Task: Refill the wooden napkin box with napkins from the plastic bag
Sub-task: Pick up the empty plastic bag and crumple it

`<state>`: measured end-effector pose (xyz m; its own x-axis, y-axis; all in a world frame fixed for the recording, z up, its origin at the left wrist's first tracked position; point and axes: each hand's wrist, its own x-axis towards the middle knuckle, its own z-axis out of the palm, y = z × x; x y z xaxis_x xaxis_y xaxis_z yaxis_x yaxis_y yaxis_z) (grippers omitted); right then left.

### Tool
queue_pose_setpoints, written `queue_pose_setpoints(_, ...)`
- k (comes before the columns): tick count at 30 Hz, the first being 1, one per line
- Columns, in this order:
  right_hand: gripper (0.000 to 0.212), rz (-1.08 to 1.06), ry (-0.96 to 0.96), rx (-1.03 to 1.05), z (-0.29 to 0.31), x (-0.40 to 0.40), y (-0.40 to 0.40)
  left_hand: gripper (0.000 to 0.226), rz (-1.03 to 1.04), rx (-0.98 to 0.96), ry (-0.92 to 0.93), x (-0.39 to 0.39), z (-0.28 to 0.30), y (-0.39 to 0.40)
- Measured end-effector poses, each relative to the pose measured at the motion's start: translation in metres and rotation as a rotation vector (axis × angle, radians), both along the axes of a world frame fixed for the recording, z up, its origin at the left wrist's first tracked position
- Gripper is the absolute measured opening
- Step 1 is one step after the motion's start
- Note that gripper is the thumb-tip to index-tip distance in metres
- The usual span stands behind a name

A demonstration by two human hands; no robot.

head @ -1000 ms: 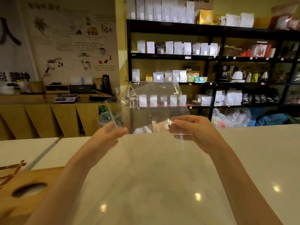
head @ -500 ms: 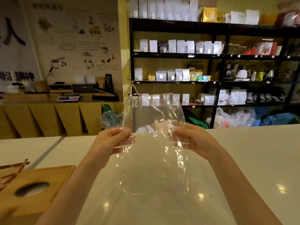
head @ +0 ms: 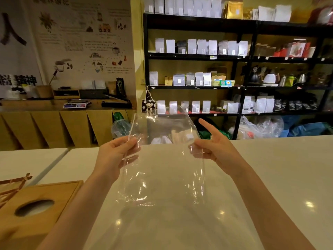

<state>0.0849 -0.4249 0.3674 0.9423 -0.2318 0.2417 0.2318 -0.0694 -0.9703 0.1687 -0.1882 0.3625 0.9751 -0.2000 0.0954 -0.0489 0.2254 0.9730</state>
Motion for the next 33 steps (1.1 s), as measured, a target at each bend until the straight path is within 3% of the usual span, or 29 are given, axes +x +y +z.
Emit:
queue_pose_setpoints(2, 0.039, 0.009, -0.007, 0.041, 0.001, 0.000, -0.001, 0.047, 0.032, 0.000, -0.018, -0.001, 0.002, 0.000)
queue_pose_setpoints(4, 0.028, 0.017, 0.009, 0.009, 0.001, -0.001, -0.003, 0.056, 0.044, 0.052, -0.091, -0.002, 0.003, 0.002)
queue_pose_setpoints(8, 0.021, 0.024, 0.039, -0.156, 0.003, -0.003, -0.005, 0.027, 0.012, 0.230, -0.176, -0.003, 0.007, 0.007)
queue_pose_setpoints(14, 0.043, -0.027, 0.207, -0.524, -0.001, 0.000, -0.003, 0.043, 0.063, 0.595, -0.300, -0.011, 0.004, 0.014)
queue_pose_setpoints(17, 0.027, -0.112, 0.162, -0.616, -0.004, 0.001, 0.001, 0.045, 0.123, 0.826, -0.372, -0.017, -0.001, 0.018)
queue_pose_setpoints(20, 0.010, -0.173, 0.074, -0.771, -0.002, -0.003, 0.007, 0.026, 0.250, 0.967, -0.462, -0.030, -0.006, 0.023)
queue_pose_setpoints(23, 0.003, -0.132, 0.049, -0.806, 0.005, -0.014, 0.013, 0.011, 0.271, 0.954, -0.452, -0.046, -0.007, 0.042)
queue_pose_setpoints(27, 0.012, 0.118, 0.113, -0.565, 0.017, -0.037, 0.035, 0.005, 0.041, 0.884, -0.250, -0.077, -0.003, 0.073)
queue_pose_setpoints(33, 0.026, 0.334, 0.144, -0.264, 0.028, -0.076, 0.093, 0.027, -0.445, 0.596, 0.044, -0.141, 0.000, 0.137)
